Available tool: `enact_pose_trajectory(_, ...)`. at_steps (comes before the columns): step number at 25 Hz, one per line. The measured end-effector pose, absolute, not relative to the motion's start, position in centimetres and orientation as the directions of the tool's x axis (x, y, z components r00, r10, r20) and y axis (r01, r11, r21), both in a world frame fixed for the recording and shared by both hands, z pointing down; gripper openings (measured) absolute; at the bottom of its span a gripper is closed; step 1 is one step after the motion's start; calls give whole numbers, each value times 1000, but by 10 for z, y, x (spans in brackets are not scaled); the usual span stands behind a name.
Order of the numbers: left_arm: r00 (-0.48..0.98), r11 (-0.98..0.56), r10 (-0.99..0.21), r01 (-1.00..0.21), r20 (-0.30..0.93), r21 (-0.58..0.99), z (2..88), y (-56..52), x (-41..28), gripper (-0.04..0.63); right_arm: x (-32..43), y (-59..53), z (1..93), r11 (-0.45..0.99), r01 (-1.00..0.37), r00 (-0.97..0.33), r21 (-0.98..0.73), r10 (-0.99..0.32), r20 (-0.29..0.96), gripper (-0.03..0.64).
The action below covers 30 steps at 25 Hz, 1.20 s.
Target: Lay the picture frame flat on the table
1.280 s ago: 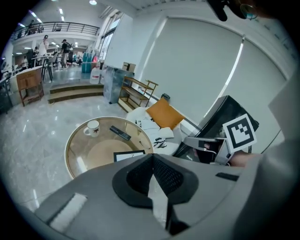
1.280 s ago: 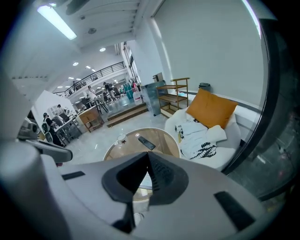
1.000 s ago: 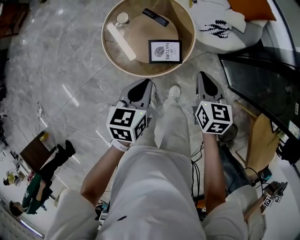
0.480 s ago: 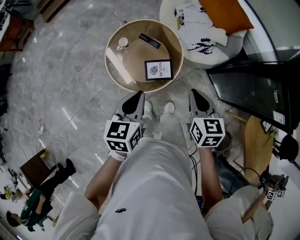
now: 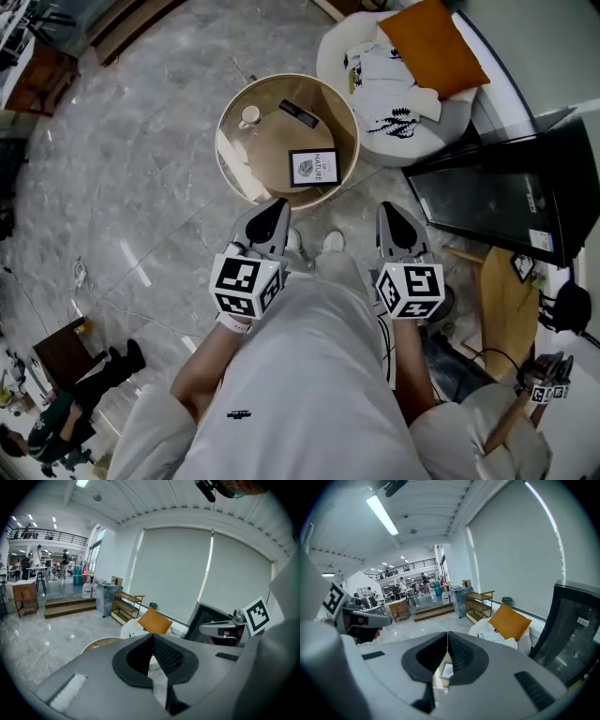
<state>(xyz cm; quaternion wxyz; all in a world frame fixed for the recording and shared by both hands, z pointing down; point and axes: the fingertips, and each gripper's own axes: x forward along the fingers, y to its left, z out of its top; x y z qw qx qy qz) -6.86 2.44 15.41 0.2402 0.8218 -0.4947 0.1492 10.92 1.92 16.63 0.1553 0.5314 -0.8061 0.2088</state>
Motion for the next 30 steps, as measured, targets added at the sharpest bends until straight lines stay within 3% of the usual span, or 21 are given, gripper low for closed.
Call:
enact_pose_trajectory(9, 487, -436, -761, -873, 429, 217, 123, 26, -63, 3, 98, 21, 124, 363, -919, -394, -153, -839, 374, 6)
enact_pose_trajectory(30, 524, -480, -749, -851, 405, 213, 111, 25, -43, 4, 112, 23, 109, 350, -928, -371, -123, -871, 322, 5)
